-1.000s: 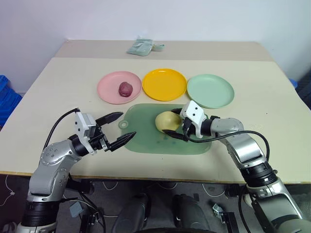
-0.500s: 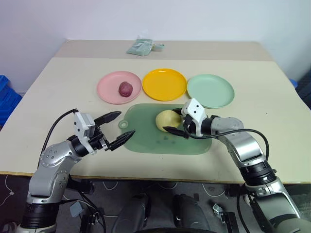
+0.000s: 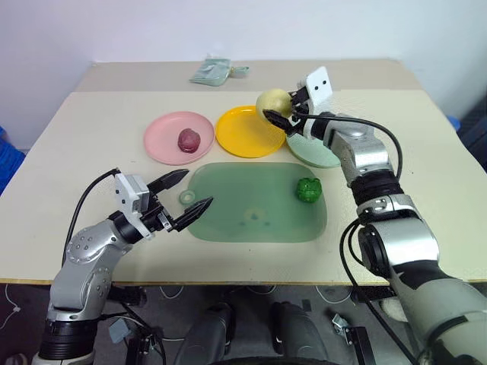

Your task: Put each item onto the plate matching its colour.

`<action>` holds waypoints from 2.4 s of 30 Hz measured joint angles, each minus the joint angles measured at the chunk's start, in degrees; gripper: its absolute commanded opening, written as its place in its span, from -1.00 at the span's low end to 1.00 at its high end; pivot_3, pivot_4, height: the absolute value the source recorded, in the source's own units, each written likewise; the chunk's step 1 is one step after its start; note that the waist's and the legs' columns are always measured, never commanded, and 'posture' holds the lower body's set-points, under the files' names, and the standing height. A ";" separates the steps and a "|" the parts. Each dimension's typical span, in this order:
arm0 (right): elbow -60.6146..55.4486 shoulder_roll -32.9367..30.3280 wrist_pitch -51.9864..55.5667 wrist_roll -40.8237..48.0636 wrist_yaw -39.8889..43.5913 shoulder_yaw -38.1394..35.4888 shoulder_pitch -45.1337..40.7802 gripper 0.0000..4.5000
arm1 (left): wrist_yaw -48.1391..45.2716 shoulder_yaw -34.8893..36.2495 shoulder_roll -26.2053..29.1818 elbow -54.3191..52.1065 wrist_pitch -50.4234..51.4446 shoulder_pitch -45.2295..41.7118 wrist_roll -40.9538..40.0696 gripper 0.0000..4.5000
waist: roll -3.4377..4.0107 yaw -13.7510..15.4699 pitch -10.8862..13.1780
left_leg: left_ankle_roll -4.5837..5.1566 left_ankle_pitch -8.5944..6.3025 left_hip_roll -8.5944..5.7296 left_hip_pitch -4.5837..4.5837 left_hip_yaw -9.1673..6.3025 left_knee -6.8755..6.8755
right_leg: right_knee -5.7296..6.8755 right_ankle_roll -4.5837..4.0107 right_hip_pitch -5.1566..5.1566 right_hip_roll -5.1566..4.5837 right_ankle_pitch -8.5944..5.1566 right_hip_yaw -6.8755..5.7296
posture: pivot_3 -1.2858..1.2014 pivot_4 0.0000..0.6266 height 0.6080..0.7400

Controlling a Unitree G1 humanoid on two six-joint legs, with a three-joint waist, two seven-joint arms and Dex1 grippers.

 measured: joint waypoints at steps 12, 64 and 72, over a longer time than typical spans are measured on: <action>14.61 6.12 -8.76 -3.47 -2.91 -1.73 -3.53 0.50 | 6.52 0.96 -0.53 -8.08 1.07 4.75 0.04 1.00 | 0.06 -1.00 0.03 | -0.05 0.04 0.24 -0.01 0.04 0.01 | 0.12 -0.26 -0.12 0.27 0.17 0.07 | 0.03 -0.52 1.00; -73.23 -12.87 37.37 18.35 4.62 -9.66 46.69 0.98 | -20.30 -5.59 2.57 23.24 -8.98 -10.90 2.74 1.00 | 0.12 -0.31 0.02 | -0.04 0.01 0.68 -0.04 0.13 0.16 | 0.03 -0.48 -0.09 0.61 0.31 0.13 | 0.03 -0.52 1.00; -67.82 -12.10 32.35 14.44 3.74 -5.12 47.62 0.98 | -24.02 -5.26 2.67 27.96 -12.89 -11.77 3.45 1.00 | 0.10 -0.32 0.01 | -0.04 0.02 0.67 -0.03 0.12 0.16 | 0.04 -0.48 -0.09 0.61 0.32 0.13 | 0.03 -0.52 1.00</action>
